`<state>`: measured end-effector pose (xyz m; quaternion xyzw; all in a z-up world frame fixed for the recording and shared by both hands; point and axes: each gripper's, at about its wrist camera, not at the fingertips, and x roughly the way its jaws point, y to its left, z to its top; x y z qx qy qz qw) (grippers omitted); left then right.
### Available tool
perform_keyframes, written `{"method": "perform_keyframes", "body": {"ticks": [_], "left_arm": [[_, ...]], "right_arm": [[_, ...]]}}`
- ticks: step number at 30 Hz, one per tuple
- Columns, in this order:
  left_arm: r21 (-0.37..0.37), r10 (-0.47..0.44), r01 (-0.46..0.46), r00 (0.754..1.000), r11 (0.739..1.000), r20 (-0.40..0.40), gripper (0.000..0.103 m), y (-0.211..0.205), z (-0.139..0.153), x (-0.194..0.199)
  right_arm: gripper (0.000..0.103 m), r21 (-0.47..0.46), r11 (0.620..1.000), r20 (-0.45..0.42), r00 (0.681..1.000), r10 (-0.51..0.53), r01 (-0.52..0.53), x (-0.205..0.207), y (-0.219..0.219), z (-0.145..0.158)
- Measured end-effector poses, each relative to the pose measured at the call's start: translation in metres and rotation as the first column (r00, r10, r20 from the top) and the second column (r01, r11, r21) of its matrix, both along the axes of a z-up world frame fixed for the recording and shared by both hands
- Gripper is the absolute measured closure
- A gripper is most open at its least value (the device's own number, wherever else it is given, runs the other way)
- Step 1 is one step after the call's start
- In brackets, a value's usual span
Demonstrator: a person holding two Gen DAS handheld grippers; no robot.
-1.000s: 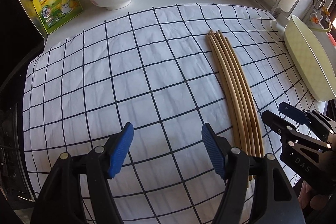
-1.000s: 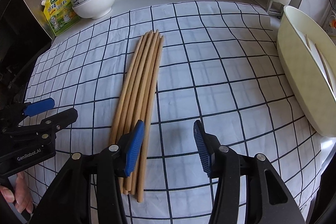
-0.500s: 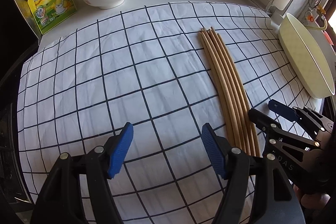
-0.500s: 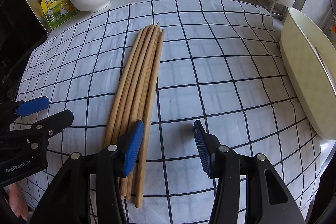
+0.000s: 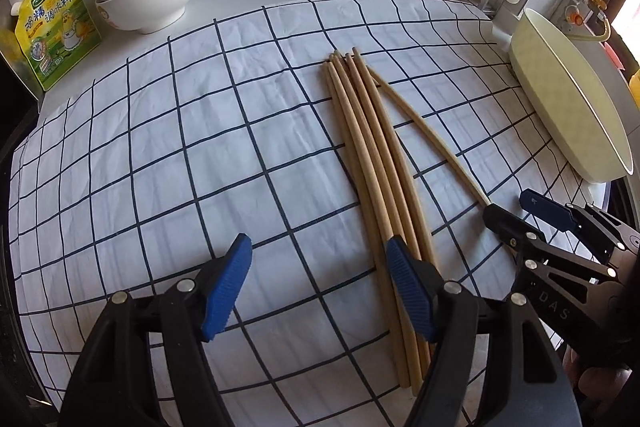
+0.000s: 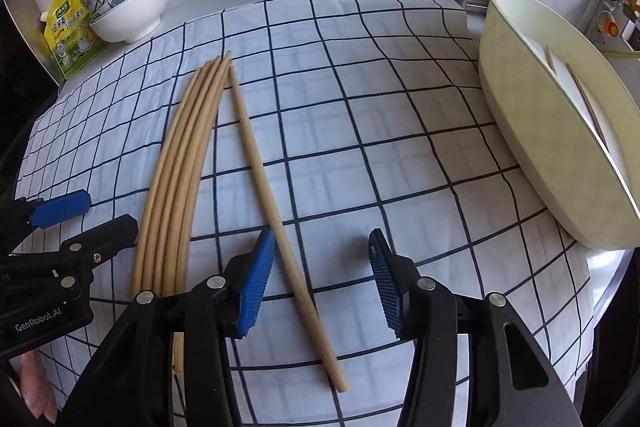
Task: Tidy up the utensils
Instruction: 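Close the right tool on another chopstick from the bundle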
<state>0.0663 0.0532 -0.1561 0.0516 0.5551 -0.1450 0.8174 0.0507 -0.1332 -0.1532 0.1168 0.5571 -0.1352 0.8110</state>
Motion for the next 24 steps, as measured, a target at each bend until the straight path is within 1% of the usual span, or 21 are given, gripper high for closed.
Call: {"method": "perform_keyframes", "body": {"ticks": [3, 7, 11, 19, 24], "left_arm": [[0.001, -0.003, 0.003, 1.000, 1.000, 0.007, 0.034, -0.004, -0.001, 0.001], [0.021, -0.009, 0.009, 1.000, 1.000, 0.002, 0.034, -0.007, -0.005, 0.002], [0.020, -0.001, 0.001, 1.000, 1.000, -0.010, 0.033, -0.001, -0.009, 0.000], [0.023, 0.032, -0.032, 0.999, 0.999, -0.003, 0.034, 0.016, -0.007, 0.001], [0.021, 0.041, -0.041, 0.999, 0.999, -0.008, 0.030, 0.019, -0.010, 0.003]], "right_arm": [[0.056, 0.001, 1.000, 0.005, 1.000, -0.002, 0.002, -0.002, -0.002, 0.000], [0.056, -0.002, 1.000, 0.013, 1.000, 0.006, -0.006, -0.001, 0.001, 0.003], [0.056, 0.001, 1.000, 0.016, 1.000, 0.013, -0.013, 0.000, 0.003, 0.003], [0.056, 0.010, 0.999, 0.016, 0.999, 0.036, -0.036, 0.007, 0.007, 0.000], [0.056, 0.009, 0.999, 0.015, 0.999, 0.043, -0.043, 0.008, 0.009, -0.001]]}}
